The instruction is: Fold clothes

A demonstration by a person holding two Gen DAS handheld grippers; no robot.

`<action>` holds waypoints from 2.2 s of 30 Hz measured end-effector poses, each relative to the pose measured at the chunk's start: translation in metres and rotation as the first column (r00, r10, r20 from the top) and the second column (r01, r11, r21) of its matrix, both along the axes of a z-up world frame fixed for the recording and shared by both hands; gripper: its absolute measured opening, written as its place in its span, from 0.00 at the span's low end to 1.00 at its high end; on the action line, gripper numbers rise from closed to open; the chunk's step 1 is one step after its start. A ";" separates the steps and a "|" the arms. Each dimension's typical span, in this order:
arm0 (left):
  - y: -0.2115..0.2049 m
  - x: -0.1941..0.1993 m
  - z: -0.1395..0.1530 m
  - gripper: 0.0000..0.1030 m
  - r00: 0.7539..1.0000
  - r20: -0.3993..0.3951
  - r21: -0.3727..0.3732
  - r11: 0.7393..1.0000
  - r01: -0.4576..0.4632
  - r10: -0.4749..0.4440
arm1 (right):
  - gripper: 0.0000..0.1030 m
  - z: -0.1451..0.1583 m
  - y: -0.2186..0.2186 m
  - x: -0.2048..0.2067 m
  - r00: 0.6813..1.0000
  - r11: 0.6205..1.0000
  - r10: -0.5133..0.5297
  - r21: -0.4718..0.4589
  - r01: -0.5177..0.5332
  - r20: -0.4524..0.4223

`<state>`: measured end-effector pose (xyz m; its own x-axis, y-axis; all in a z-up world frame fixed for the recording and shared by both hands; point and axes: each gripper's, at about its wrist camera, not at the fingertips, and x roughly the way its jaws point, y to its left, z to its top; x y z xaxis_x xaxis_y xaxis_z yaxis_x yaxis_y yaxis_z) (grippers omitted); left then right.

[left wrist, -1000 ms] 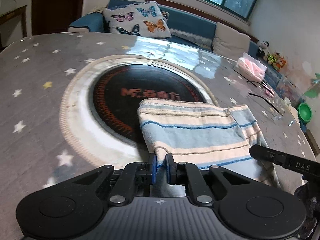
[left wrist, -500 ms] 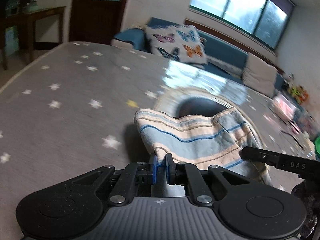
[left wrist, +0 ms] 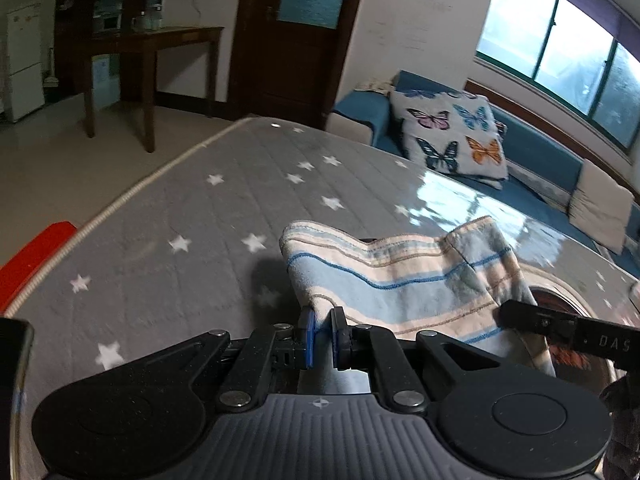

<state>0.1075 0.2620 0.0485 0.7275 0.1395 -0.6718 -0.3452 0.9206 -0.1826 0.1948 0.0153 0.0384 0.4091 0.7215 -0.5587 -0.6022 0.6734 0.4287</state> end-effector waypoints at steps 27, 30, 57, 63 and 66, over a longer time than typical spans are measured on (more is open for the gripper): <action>0.016 0.031 -0.035 0.13 0.994 -0.102 0.017 0.999 -0.038 0.040 | 0.16 -0.035 0.024 0.045 0.998 0.994 -0.051 -0.100 0.047 -0.036; 0.018 0.030 -0.030 0.14 0.994 -0.095 0.030 0.998 -0.046 0.049 | 0.19 -0.021 0.022 0.042 0.997 0.991 -0.069 -0.110 0.071 0.028; -0.004 0.131 -0.023 0.14 0.996 -0.056 -0.015 0.998 0.069 -0.069 | 0.18 -0.026 0.062 0.072 0.999 0.997 -0.018 -0.075 0.022 0.048; -0.008 0.149 -0.036 0.15 0.995 -0.085 0.004 0.998 0.058 -0.057 | 0.17 -0.040 0.061 0.076 0.999 0.997 -0.026 -0.076 0.027 0.020; -0.008 0.152 -0.040 0.16 0.995 -0.091 0.011 0.999 0.053 -0.052 | 0.17 -0.042 0.060 0.076 1.000 0.997 -0.022 -0.074 0.024 0.021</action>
<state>0.2593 0.2537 0.0084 0.6705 0.1121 -0.7334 -0.3108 0.9400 -0.1405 0.2711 0.0758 -0.0034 0.4369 0.6687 -0.6017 -0.5943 0.7167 0.3649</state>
